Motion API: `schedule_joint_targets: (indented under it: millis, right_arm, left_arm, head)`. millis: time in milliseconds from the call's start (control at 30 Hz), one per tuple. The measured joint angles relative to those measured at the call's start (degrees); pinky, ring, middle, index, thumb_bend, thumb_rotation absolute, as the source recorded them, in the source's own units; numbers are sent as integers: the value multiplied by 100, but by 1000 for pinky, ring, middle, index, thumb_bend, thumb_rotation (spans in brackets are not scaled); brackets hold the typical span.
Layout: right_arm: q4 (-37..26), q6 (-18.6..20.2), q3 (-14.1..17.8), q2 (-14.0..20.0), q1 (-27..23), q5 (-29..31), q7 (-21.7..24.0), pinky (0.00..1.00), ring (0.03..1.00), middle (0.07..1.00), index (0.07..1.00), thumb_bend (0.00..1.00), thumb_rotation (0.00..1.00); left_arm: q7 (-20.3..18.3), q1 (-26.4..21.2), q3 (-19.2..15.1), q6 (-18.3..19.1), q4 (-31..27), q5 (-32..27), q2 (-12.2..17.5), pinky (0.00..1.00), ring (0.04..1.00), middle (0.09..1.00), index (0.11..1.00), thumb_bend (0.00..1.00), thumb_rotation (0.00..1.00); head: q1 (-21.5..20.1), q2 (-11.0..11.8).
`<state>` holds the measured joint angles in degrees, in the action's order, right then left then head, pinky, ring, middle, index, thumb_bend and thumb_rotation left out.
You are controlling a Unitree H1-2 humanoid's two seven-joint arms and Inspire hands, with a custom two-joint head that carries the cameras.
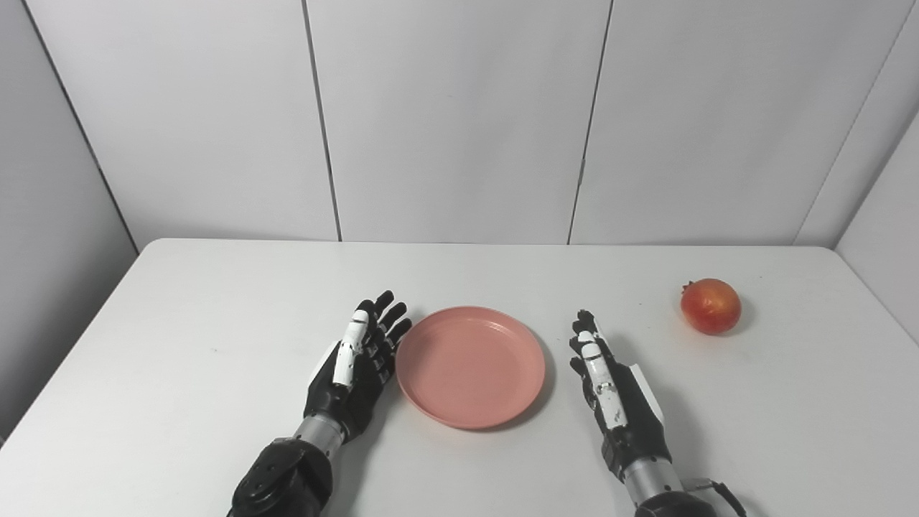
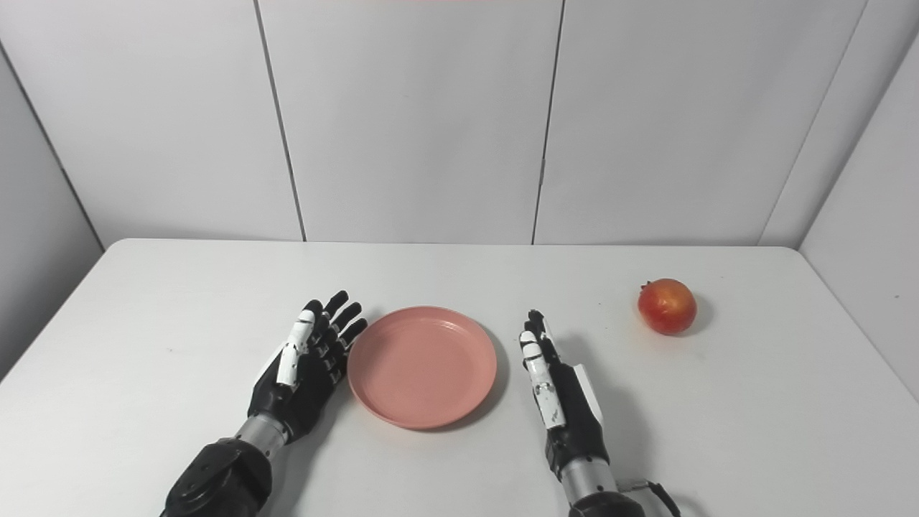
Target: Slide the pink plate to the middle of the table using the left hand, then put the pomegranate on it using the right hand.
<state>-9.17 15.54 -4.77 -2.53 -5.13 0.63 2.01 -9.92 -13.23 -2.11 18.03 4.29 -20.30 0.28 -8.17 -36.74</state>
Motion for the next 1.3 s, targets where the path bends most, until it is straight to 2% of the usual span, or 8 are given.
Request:
schedule_joint_targets:
  millis: [300, 600, 633, 700, 733, 833, 1000, 1300]
  right_arm:
    - [-157, 1, 53, 0, -35, -81, -69, 1000, 1000, 1000, 1000, 238, 1000]
    - [-533, 1, 109, 97, -293, -275, -161, 1000, 1000, 1000, 1000, 279, 1000]
    - [-592, 1, 113, 106, -298, -273, -157, 1000, 1000, 1000, 1000, 280, 1000]
    - [-683, 1, 124, 141, -331, -295, -154, 1000, 997, 1000, 1000, 293, 1000]
    - [-712, 0, 126, 185, -356, -318, -153, 1000, 998, 1000, 1000, 299, 1000]
    - [-741, -2, 126, 348, -453, -472, -151, 971, 984, 992, 992, 314, 1000]
    - [-860, -5, 193, 652, -562, -642, -146, 972, 968, 983, 987, 355, 1000]
    - [-813, -61, 459, 855, -716, -1013, -302, 963, 945, 959, 955, 403, 1000]
  left_arm:
    - [11, 90, -11, -4, -122, 153, -10, 978, 966, 973, 969, 386, 1000]
    - [4, 99, -97, -83, -109, 147, -35, 981, 968, 978, 974, 375, 1000]
    - [1, 100, -110, -105, -90, 147, -35, 982, 968, 978, 975, 373, 1000]
    - [0, 99, -136, -167, -46, 147, -41, 985, 969, 977, 974, 371, 1000]
    - [0, 99, -149, -223, -14, 147, -48, 985, 968, 976, 973, 371, 1000]
    - [0, 100, -165, -328, 31, 148, -64, 989, 971, 977, 973, 375, 1000]
    - [-2, 100, -171, -498, 115, 155, -64, 994, 974, 978, 972, 380, 1000]
    - [-14, 100, -246, -663, 238, 114, -88, 996, 973, 974, 972, 384, 1000]
  head:
    - [-343, 96]
    - [-440, 167]
    - [-597, 263]
    - [-616, 272]
    - [-677, 351]
    - [-677, 352]
    - [-861, 500]
    - [-1081, 747]
